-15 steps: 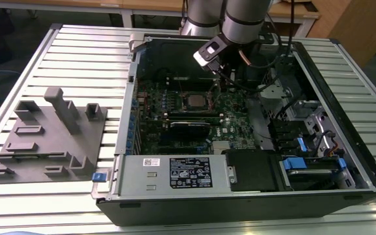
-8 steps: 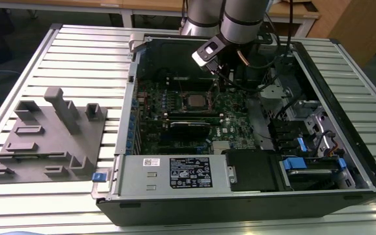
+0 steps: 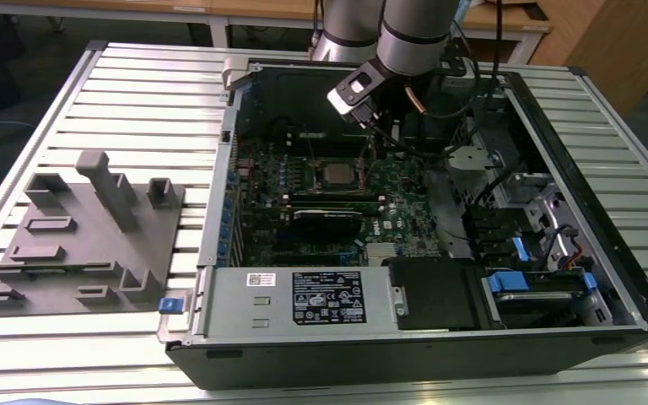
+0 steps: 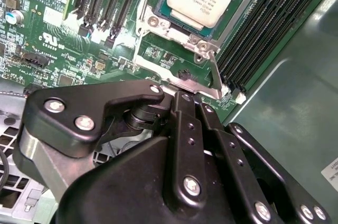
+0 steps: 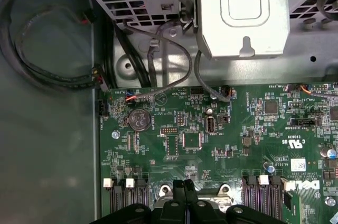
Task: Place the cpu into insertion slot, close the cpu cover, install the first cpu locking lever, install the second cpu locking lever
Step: 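Close the cpu cover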
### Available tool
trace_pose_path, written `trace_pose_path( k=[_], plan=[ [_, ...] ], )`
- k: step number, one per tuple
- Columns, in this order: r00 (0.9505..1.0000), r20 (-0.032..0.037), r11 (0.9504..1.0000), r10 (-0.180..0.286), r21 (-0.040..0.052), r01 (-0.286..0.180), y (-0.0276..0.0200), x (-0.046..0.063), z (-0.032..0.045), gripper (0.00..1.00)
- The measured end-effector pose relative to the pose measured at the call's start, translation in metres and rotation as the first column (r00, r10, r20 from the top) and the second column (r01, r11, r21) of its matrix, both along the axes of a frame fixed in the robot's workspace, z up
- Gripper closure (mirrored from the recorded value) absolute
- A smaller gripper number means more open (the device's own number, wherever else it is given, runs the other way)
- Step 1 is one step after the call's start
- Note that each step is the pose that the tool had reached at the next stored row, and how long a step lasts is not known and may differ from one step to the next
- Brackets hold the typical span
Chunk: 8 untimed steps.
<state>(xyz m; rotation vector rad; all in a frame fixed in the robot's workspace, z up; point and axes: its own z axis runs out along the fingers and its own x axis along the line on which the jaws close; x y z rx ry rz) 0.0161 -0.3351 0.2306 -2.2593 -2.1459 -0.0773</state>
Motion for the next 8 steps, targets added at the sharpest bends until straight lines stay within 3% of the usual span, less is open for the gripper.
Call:
trace_pose_path(
  k=[8],
  plan=[
    [1.0000, 0.0000, 1.0000, 0.000, 0.0000, 0.000, 0.0000, -0.011, -0.0004, 0.89]
  ],
)
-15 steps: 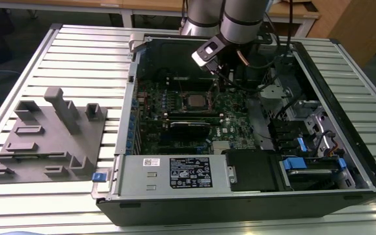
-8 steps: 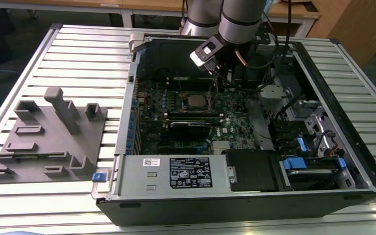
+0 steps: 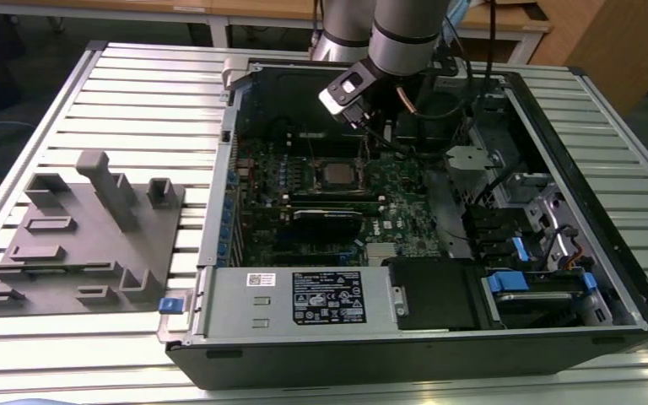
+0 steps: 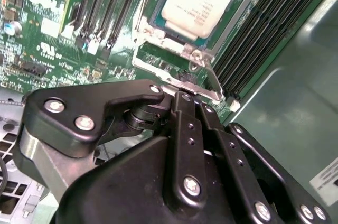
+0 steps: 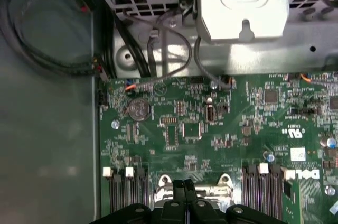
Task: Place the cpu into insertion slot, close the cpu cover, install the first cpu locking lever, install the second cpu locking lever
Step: 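Close the cpu cover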
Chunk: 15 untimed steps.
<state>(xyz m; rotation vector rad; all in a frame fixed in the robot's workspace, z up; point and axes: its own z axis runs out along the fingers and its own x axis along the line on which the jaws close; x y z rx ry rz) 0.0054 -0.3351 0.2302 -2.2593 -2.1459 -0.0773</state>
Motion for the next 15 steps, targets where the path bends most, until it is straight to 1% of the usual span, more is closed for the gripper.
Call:
trace_pose_path(
  k=[7, 13, 14, 15],
  plan=[
    [1.0000, 0.0001, 1.0000, 0.000, 0.0000, 0.000, 0.0000, -0.0107, -0.0008, 0.89],
    [1.0000, 0.0000, 1.0000, 0.000, 0.0000, 0.000, 0.0000, -0.0112, -0.0008, 0.89],
    [1.0000, -0.0016, 1.0000, 0.000, 0.0002, 0.000, 0.0000, -0.0112, -0.0010, 0.89],
    [1.0000, -0.0079, 1.0000, 0.000, 0.0005, 0.000, 0.0001, -0.0112, -0.0013, 0.89]
  ],
)
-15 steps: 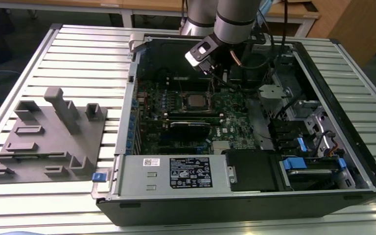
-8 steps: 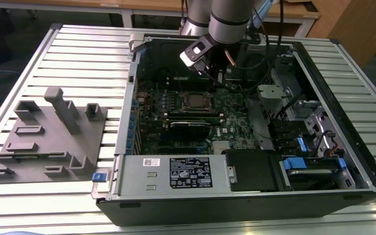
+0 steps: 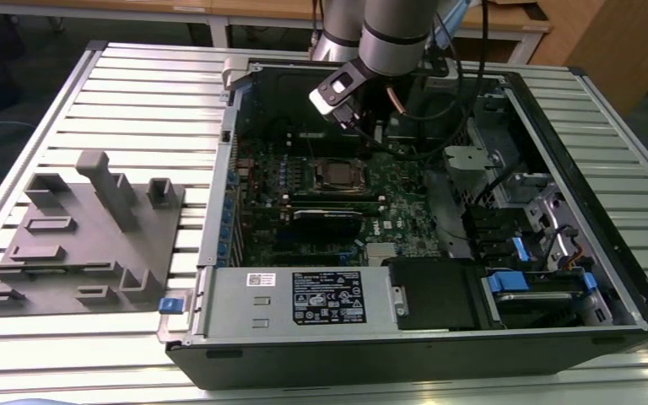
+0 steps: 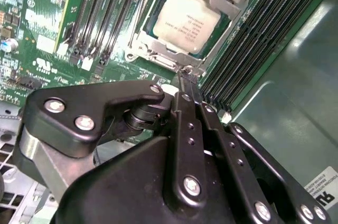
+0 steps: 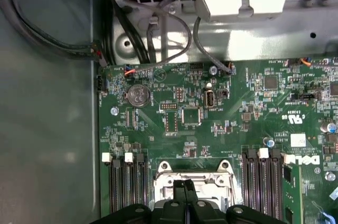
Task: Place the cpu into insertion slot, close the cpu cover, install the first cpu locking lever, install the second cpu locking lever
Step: 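Close the cpu cover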
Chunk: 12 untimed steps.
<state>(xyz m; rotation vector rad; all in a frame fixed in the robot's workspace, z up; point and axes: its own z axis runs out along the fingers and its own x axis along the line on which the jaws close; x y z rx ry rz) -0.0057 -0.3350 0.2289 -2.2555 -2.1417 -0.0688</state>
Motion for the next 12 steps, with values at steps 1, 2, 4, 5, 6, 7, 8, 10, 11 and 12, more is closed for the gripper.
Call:
trace_pose_path(
  k=[1, 2, 4, 5, 6, 7, 8, 10, 11, 12],
  plan=[
    [1.0000, -0.0078, 1.0000, 0.000, -0.0003, 0.000, 0.0000, 0.0000, -0.0002, 0.89],
    [0.9999, -0.0137, 1.0000, 0.000, -0.0005, 0.000, -0.0001, 0.0000, -0.0002, 0.89],
    [0.9999, -0.0153, 1.0000, 0.000, -0.0007, 0.000, -0.0001, 0.0000, -0.0002, 0.89],
    [0.9999, -0.0154, 1.0000, 0.000, -0.0007, 0.000, -0.0001, 0.0000, -0.0003, 0.89],
    [0.9999, -0.0154, 1.0000, 0.000, -0.0007, 0.000, -0.0001, 0.0000, -0.0003, 0.89],
    [0.9999, -0.0154, 1.0000, 0.000, -0.0008, 0.000, -0.0001, 0.0000, -0.0003, 0.89],
    [0.9999, -0.0153, 1.0000, 0.000, -0.0009, 0.000, 0.0000, 0.0000, -0.0005, 0.89],
    [0.9999, -0.0152, 1.0000, 0.004, -0.0010, -0.004, -0.0002, -0.0004, -0.0011, 0.89],
    [0.9998, -0.0153, 0.9999, 0.011, -0.0012, -0.011, -0.0002, -0.0009, -0.0013, 0.89],
    [0.9997, -0.0153, 0.9998, 0.021, -0.0010, -0.021, -0.0003, -0.0011, -0.0015, 0.89]
  ],
)
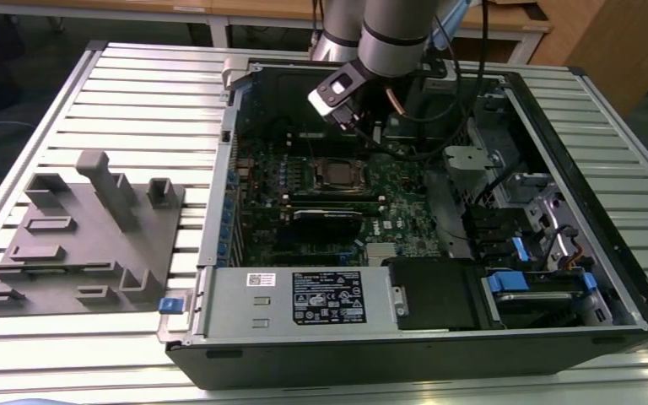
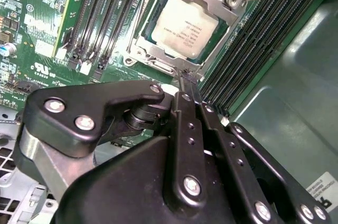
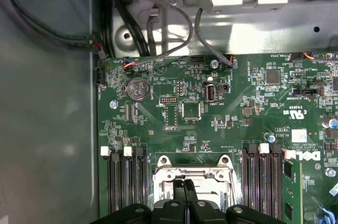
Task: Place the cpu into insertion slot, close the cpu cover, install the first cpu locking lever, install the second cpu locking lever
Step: 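Close the cpu cover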
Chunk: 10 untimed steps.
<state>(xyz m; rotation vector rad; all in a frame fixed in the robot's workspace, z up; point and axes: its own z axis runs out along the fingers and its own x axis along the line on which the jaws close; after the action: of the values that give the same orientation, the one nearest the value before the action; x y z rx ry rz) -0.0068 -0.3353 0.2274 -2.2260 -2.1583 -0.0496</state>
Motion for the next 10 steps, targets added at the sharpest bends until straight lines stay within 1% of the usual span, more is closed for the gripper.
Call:
trace_pose_path(
  k=[5, 7, 9, 10],
  plan=[
    [0.9984, -0.0001, 0.9984, 0.057, -0.0004, -0.057, -0.0002, -0.0004, -0.0007, 0.89],
    [0.9968, -0.0002, 0.9968, 0.080, -0.0006, -0.080, -0.0003, -0.0003, -0.0011, 0.89],
    [0.9941, -0.0003, 0.9941, 0.109, -0.0010, -0.109, -0.0003, -0.0004, -0.0013, 0.89],
    [0.9938, -0.0003, 0.9938, 0.111, -0.0011, -0.111, -0.0003, -0.0004, -0.0013, 0.89]
  ],
)
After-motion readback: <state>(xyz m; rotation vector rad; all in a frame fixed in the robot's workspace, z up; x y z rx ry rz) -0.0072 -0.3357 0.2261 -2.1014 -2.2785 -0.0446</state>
